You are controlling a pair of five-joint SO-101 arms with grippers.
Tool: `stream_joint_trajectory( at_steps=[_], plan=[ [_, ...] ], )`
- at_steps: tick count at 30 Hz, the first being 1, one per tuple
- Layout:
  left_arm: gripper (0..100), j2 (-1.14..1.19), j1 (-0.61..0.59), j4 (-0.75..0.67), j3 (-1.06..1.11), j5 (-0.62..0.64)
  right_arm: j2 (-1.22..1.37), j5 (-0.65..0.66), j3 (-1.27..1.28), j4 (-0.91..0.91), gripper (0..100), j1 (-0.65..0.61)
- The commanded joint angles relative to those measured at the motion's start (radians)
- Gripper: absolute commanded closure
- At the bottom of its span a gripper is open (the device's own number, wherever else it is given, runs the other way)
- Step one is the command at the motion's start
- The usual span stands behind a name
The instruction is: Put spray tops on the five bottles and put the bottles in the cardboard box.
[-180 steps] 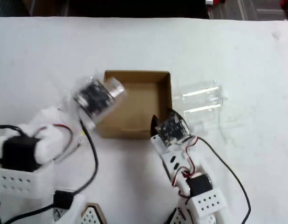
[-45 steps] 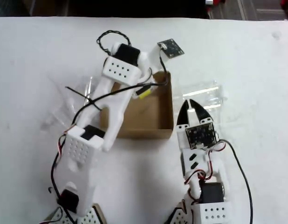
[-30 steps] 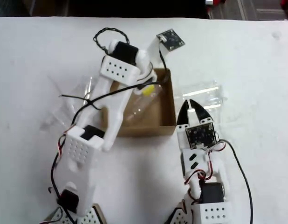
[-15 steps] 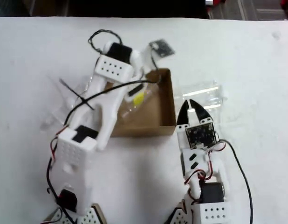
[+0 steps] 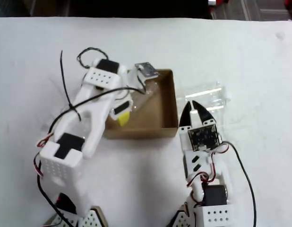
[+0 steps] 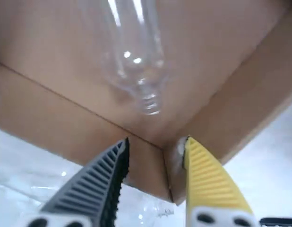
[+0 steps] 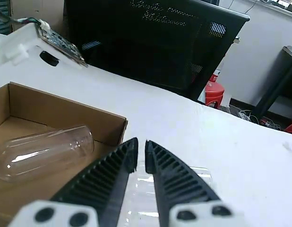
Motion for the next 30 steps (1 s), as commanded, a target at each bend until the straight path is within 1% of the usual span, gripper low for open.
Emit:
stream_joint_trajectory(
  at_steps=[1,4,9,15,19,23,30],
  plan=[
    [82,-0.053,-0.039,-0.075,0.04,-0.008,0.001,0.008,0.008,-0.018,98.1,0.002],
    [82,-0.056,-0.021,-0.104,0.072,-0.005,0.001,0.008,0.008,-0.019,98.1,0.002],
    [82,-0.058,0.031,-0.103,0.055,0.081,0.001,0.008,0.008,-0.019,98.1,0.002],
    [82,-0.059,0.071,-0.106,0.048,0.147,0.001,0.008,0.008,-0.019,98.1,0.002],
    [82,-0.053,0.073,-0.097,0.021,0.195,0.001,0.008,0.008,-0.021,98.1,0.002],
    [82,-0.041,0.068,-0.133,0.02,0.258,0.001,0.008,0.008,-0.021,98.1,0.002],
    [82,0.062,0.038,-0.147,0.008,0.262,0.001,0.008,0.008,-0.021,98.1,0.002]
  ],
)
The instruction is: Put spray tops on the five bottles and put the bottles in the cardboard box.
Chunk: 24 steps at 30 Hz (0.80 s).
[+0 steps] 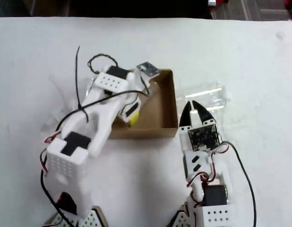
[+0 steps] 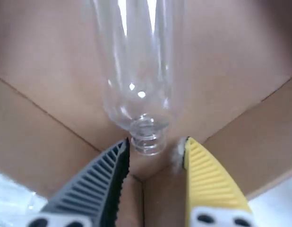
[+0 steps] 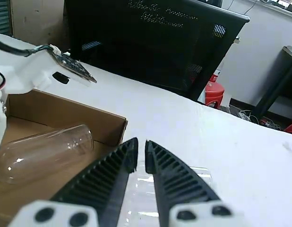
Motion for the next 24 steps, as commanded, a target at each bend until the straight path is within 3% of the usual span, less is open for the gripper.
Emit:
stream_joint_trajectory(
  at_steps=[1,7,12,18,24],
  plan=[
    [83,0.015,-0.019,-0.008,-0.044,0.015,0.001,0.008,0.008,-0.021,98.1,0.004],
    [99,0.019,-0.012,0.0,-0.106,0.018,0.001,0.008,0.008,-0.021,98.1,0.004],
    [97,0.013,-0.007,0.052,-0.193,0.023,0.001,0.008,0.008,-0.021,98.1,0.004],
    [98,0.019,0.061,0.37,-0.454,0.015,-0.001,0.008,0.008,-0.022,98.1,0.004],
    [98,0.007,0.074,0.367,-0.443,0.015,-0.001,0.0,0.008,-0.047,98.1,0.002]
  ],
)
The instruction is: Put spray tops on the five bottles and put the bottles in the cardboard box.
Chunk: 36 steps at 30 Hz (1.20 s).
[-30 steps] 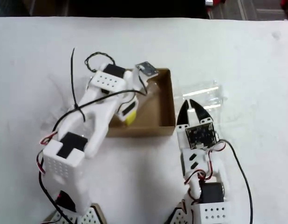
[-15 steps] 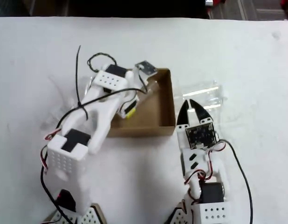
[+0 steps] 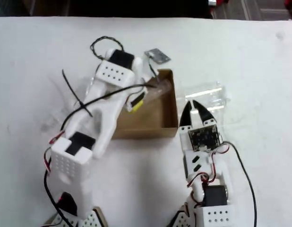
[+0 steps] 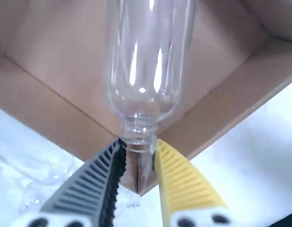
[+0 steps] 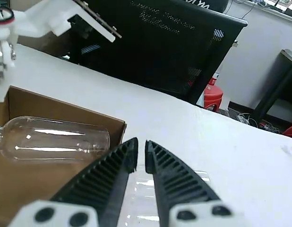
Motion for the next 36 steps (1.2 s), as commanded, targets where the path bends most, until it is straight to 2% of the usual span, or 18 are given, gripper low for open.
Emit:
stream_joint_trajectory(
  at_steps=[1,5,8,21,25,36],
  plan=[
    [98,-0.027,0.041,0.015,-0.037,-0.005,-0.001,0.0,0.008,-0.045,98.1,-0.01],
    [98,-0.068,0.127,0.015,0.032,-0.118,-0.001,0.0,0.008,-0.056,98.1,-0.081],
    [98,-0.142,0.183,0.014,0.077,-0.167,-0.001,0.0,0.008,-0.056,98.1,-0.084],
    [98,-0.43,0.203,0.012,0.086,-0.166,0.001,-0.002,0.008,-0.03,98.1,-0.077],
    [98,-0.469,0.206,0.009,0.078,-0.166,0.001,0.005,0.008,-0.016,98.1,-0.128],
    [98,-0.55,0.377,-0.017,0.077,-0.163,0.001,0.006,0.008,0.008,98.1,-0.163]
  ],
)
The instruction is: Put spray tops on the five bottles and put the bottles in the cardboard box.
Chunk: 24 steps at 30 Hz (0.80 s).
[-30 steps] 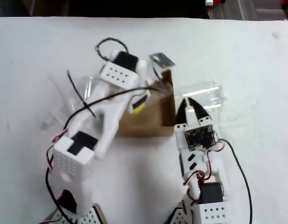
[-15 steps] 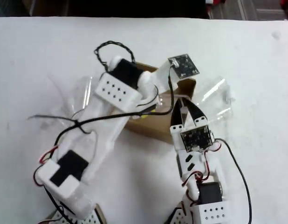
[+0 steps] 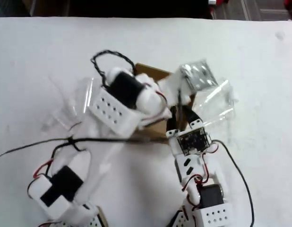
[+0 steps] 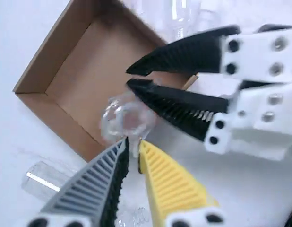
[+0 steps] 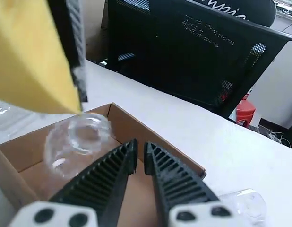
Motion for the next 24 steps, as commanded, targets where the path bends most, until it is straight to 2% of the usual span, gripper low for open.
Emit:
stream_joint_trajectory(
  at_steps=[1,6,17,24],
  plan=[
    [98,-0.073,0.054,-0.034,-0.009,-0.011,0.001,0.005,0.008,0.001,98.1,-0.016],
    [98,-0.062,0.016,-0.048,-0.002,-0.011,0.001,0.005,0.008,0.001,98.1,-0.013],
    [98,-0.056,-0.252,-0.038,-0.008,-0.011,0.001,0.005,0.008,-0.001,98.1,-0.01],
    [98,-0.056,-0.292,-0.038,-0.008,-0.011,0.001,0.005,0.008,-0.001,98.1,-0.01]
  ],
)
